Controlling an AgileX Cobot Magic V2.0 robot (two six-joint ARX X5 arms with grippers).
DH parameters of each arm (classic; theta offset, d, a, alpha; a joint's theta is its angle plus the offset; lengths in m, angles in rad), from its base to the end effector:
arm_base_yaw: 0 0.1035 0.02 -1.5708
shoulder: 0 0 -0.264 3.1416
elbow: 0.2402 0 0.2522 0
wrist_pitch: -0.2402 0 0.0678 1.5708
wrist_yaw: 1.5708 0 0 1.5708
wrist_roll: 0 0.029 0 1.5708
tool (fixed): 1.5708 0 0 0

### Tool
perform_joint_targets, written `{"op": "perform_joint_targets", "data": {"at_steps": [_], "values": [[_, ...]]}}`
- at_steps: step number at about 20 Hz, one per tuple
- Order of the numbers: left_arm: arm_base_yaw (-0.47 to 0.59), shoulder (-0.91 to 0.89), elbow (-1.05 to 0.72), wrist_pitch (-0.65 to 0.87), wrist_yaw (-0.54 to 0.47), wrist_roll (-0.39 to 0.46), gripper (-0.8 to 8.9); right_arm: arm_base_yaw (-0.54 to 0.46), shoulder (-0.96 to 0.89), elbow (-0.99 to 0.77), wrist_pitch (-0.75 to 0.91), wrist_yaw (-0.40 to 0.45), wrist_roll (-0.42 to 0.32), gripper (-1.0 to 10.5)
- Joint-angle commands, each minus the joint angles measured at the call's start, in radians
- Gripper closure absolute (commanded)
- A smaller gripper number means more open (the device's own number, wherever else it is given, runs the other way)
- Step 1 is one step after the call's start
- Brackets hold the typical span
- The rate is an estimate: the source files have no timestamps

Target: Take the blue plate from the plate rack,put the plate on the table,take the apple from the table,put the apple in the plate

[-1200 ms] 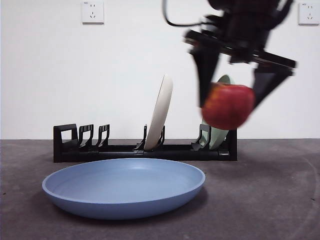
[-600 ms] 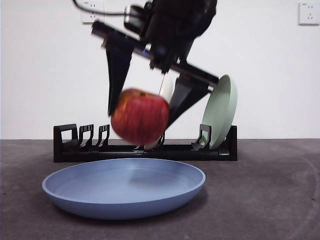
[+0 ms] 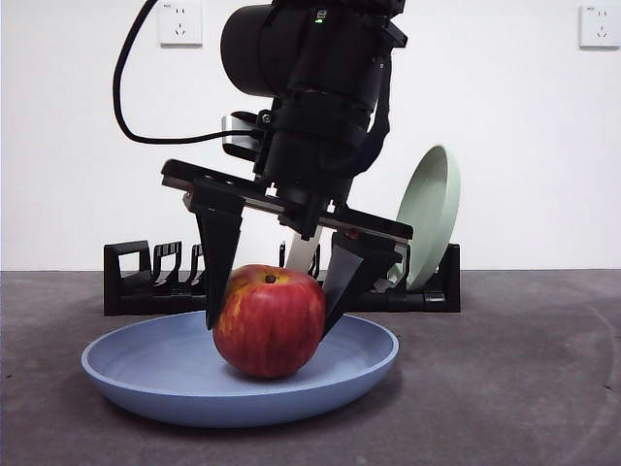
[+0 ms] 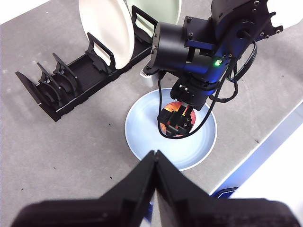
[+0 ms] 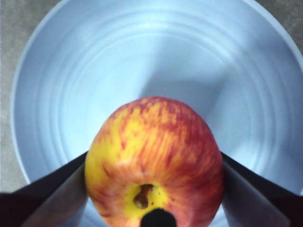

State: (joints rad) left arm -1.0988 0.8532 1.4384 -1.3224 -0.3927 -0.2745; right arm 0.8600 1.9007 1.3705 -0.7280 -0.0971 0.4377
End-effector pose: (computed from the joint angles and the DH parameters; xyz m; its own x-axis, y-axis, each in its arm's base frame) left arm 0.0497 -0.0729 0.4241 0.6518 -0.4352 -0.6210 0.5852 0.8095 0.0469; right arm 0.2438 0.2875 0.1892 0.1262 0.2952 -0.9471 -0.4376 0.8733 0.2139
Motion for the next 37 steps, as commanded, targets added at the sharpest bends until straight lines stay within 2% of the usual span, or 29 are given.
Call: {"op": "perform_joint_targets", "data": {"at_steps": [1,8,9,10,12,13,14,20,25,26,27,29,30,33,37], "values": [[-0.002,-0.003,-0.004,0.005,0.0,-0.011,8.22,0.005,0.021,0.001,0.027,0.0,0.002,9.4],[-0.002,-0.003,-0.004,0.005,0.001,-0.011,8.22,0.01,0.06,0.001,-0.012,0.0,0.006,9.4],[-0.002,-0.003,-0.004,0.005,0.006,-0.011,8.22,0.01,0.06,0.001,-0.005,0.0,0.008,9.0],[-0.002,-0.003,-0.004,0.005,0.008,-0.011,8.22,0.01,0.06,0.001,-0.004,0.0,0.009,7.8],[-0.002,-0.003,-0.004,0.005,0.008,-0.011,8.22,0.011,0.06,0.001,-0.004,0.004,0.008,4.0],[-0.002,-0.003,-0.004,0.005,0.007,-0.011,8.22,0.012,0.059,0.001,-0.003,0.004,0.008,2.8],[-0.002,-0.003,-0.004,0.005,0.007,-0.011,8.22,0.012,0.058,0.002,-0.001,0.004,0.008,2.6],[-0.002,-0.003,-0.004,0.005,0.007,-0.01,8.22,0.035,-0.024,0.034,-0.016,0.069,0.004,2.6],[-0.002,-0.003,-0.004,0.005,0.007,-0.01,8.22,0.095,-0.179,0.081,-0.126,0.177,-0.033,2.7],[-0.002,-0.003,-0.004,0.005,0.006,-0.01,8.22,0.108,-0.22,0.082,-0.145,0.195,-0.048,3.7],[-0.002,-0.003,-0.004,0.005,0.007,-0.01,8.22,0.117,-0.262,0.082,-0.168,0.203,-0.079,5.0],[-0.002,-0.003,-0.004,0.005,0.007,-0.008,8.22,0.117,-0.352,0.082,-0.233,0.236,-0.14,8.7],[-0.002,-0.003,-0.004,0.005,0.007,-0.005,8.22,0.116,-0.396,0.082,-0.273,0.257,-0.166,9.7],[-0.002,-0.002,-0.004,0.005,0.009,-0.006,8.22,0.114,-0.542,0.082,-0.411,0.357,-0.223,9.5],[-0.002,-0.002,-0.004,0.005,0.011,-0.006,8.17,0.114,-0.679,0.082,-0.536,0.452,-0.221,9.5]]}}
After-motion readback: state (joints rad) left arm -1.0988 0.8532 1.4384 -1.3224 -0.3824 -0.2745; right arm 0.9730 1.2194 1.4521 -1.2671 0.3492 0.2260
